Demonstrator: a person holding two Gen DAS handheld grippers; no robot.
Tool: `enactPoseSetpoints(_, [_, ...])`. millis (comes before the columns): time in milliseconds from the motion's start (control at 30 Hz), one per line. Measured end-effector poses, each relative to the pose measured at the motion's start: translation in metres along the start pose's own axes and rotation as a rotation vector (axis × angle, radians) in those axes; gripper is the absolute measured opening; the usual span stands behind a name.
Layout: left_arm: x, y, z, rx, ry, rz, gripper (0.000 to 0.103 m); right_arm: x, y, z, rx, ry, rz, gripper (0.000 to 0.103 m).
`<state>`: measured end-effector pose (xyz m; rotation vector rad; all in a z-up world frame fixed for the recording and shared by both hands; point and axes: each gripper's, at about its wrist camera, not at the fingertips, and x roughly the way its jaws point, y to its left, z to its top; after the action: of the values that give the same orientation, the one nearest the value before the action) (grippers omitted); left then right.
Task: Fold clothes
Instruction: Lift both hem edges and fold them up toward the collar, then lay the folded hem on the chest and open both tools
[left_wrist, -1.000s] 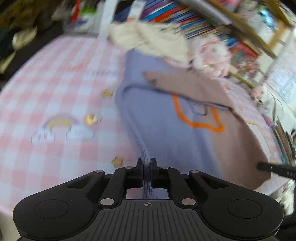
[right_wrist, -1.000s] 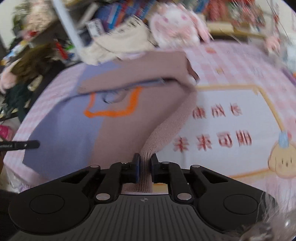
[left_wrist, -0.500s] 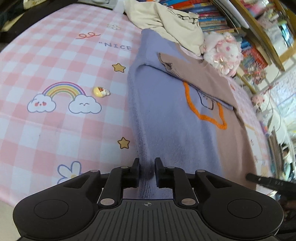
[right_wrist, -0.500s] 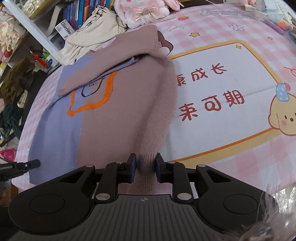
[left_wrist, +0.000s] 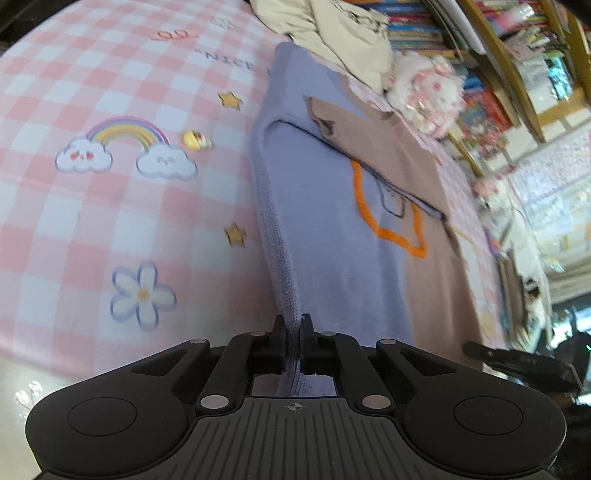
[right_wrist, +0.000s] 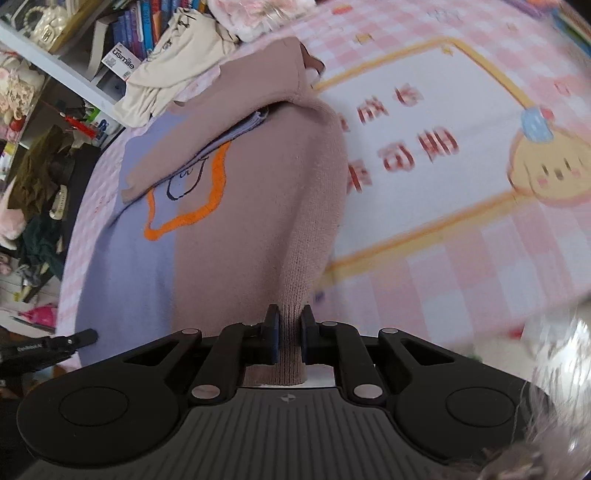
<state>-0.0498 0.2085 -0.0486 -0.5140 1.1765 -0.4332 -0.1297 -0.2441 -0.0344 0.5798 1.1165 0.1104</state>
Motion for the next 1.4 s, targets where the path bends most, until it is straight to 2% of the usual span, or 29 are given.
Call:
enactPoseSetpoints(167, [-0.006, 0.001, -0.018, -0.011, 0.093, -0.032, 0.004, -0.016, -0.007, -0.020, 0.061, 0.079, 0.027, 0.010])
enactPoseSetpoints(300, [-0.006, 0.004, -0.021, -0.040, 0.111, -0.053, 0.004, -0.021, -0.007, -0.027, 0.103, 0.107, 0.053, 0.010])
enactPoseSetpoints(367, [-0.010, 0.002, -0.017, -0.055, 0.093, -0.093, 0.004, -0.024, -0.007, -0.025, 0.125, 0.103, 0.079, 0.010])
enactPoseSetpoints(533, [-0.020, -0.009, 0.002, -0.087, -0.017, -0.201, 0.004, -0.043, -0.003, -0.002, 0.186, 0.007, 0.224, 0.010])
enactPoseSetpoints(667, [-0.028, -0.008, 0.021, -0.183, -0.175, -0.285, 0.004, -0.054, 0.000, 0.023, 0.225, -0.115, 0.326, 0.010])
enactPoseSetpoints(767, [-0.029, -0.006, 0.039, -0.235, -0.274, -0.319, 0.004, -0.054, -0.003, 0.045, 0.280, -0.210, 0.404, 0.010])
enactPoseSetpoints(833, [-0.028, -0.006, 0.055, -0.265, -0.330, -0.320, 0.004, -0.050, -0.002, 0.061, 0.313, -0.262, 0.448, 0.010])
enactPoseSetpoints(900, [-0.026, -0.010, 0.071, -0.278, -0.368, -0.296, 0.004, -0.043, 0.003, 0.078, 0.300, -0.296, 0.450, 0.010])
enactPoseSetpoints(967, [-0.020, -0.017, 0.087, -0.263, -0.394, -0.284, 0.004, -0.038, 0.006, 0.095, 0.275, -0.320, 0.427, 0.010])
enactPoseSetpoints(1133, [-0.016, -0.028, 0.121, -0.221, -0.439, -0.282, 0.004, -0.019, 0.004, 0.129, 0.360, -0.380, 0.456, 0.010])
enactPoseSetpoints(1400, [0.009, -0.027, 0.160, -0.212, -0.433, -0.214, 0.005, 0.017, 0.009, 0.173, 0.390, -0.396, 0.405, 0.010])
